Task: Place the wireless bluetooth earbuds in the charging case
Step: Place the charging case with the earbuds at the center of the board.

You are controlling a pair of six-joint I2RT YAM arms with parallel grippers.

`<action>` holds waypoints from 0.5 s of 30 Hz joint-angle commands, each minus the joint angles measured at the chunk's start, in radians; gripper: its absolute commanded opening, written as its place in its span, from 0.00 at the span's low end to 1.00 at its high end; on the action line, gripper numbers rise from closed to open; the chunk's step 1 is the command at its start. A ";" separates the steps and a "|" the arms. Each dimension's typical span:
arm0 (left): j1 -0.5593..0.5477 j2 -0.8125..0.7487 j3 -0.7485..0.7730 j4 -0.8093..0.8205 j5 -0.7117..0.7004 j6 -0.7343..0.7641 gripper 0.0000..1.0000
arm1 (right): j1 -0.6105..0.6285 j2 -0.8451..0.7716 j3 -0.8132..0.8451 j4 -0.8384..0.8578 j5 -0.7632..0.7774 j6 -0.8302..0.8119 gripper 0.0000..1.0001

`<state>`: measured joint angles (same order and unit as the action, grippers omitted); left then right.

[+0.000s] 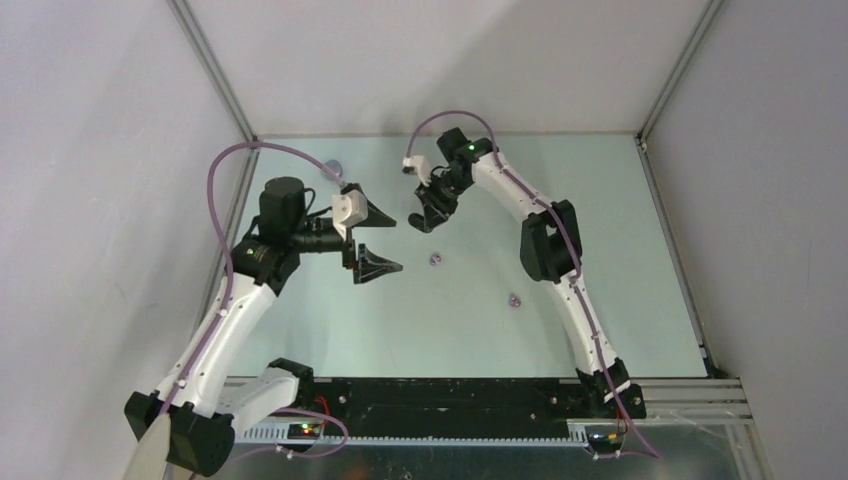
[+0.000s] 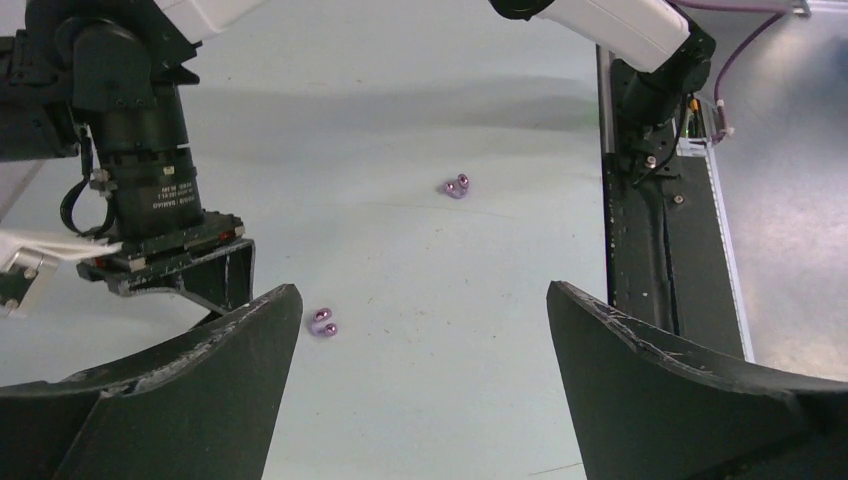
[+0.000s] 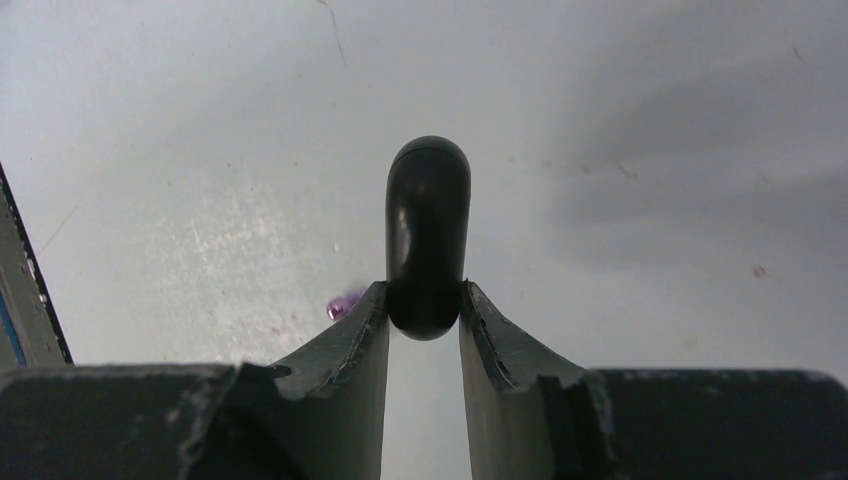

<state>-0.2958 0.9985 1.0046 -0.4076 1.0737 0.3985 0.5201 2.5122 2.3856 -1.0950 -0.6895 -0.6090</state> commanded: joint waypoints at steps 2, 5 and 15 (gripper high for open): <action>0.009 -0.001 0.011 -0.030 0.031 0.054 0.99 | 0.055 0.019 0.012 0.077 -0.012 0.048 0.10; 0.009 0.002 0.005 -0.023 0.037 0.047 0.99 | 0.073 0.030 0.004 0.069 0.005 0.031 0.11; 0.009 0.005 -0.004 0.002 0.050 0.024 0.99 | 0.117 0.062 -0.023 0.036 0.093 -0.046 0.13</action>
<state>-0.2932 1.0012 1.0042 -0.4297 1.0920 0.4198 0.6254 2.5591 2.3692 -1.0420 -0.6281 -0.6117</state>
